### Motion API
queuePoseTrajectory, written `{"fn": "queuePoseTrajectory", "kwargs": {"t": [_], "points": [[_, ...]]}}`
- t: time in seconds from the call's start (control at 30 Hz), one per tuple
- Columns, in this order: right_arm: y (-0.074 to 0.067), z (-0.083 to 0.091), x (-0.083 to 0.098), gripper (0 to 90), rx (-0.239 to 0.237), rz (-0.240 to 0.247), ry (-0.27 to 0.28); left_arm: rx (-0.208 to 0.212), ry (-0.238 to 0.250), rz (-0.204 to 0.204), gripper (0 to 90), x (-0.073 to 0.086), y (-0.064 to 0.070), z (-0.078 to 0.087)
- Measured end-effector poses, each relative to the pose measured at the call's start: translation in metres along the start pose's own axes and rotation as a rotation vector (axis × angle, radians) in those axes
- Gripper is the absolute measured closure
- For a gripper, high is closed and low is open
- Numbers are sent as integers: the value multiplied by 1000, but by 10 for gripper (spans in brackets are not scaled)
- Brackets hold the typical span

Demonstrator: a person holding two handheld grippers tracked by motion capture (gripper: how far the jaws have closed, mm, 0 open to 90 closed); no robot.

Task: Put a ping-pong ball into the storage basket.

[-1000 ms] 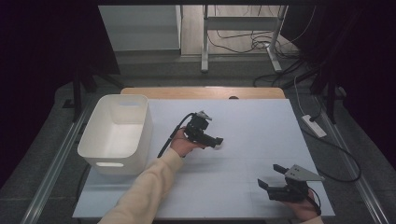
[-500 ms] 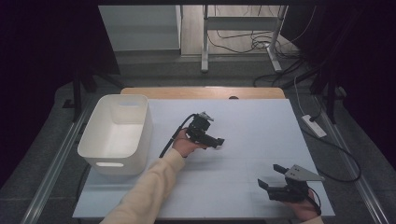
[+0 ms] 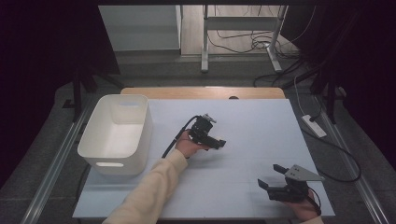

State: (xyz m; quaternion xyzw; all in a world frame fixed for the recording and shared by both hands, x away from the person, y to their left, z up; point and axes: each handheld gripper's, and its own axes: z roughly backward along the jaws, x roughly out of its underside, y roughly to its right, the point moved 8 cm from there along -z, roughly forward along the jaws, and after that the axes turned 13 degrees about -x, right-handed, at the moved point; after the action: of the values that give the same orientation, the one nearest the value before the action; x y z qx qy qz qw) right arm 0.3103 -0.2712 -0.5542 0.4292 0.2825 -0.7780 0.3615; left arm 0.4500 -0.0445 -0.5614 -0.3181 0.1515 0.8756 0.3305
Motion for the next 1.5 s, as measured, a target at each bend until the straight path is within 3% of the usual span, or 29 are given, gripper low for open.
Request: {"fn": "queuePoseTrajectory", "kwargs": {"t": [0.3, 0.93, 1.13, 1.33, 1.5], "points": [[0, 0, 0, 131, 0, 0, 0, -7, -19, 7, 78, 3, -1, -9], [1, 0, 0, 131, 3, 1, 1, -47, -51, -37, 170, 8, -1, -18], [1, 0, 0, 131, 3, 1, 0, -53, -49, -57, 306, 9, 0, -17], [1, 1, 0, 132, 6, 2, -2, -52, -35, -63, 501, 7, 1, -16], [1, 1, 0, 132, 7, 2, -1, -54, -38, -69, 508, 8, 0, -15]]}}
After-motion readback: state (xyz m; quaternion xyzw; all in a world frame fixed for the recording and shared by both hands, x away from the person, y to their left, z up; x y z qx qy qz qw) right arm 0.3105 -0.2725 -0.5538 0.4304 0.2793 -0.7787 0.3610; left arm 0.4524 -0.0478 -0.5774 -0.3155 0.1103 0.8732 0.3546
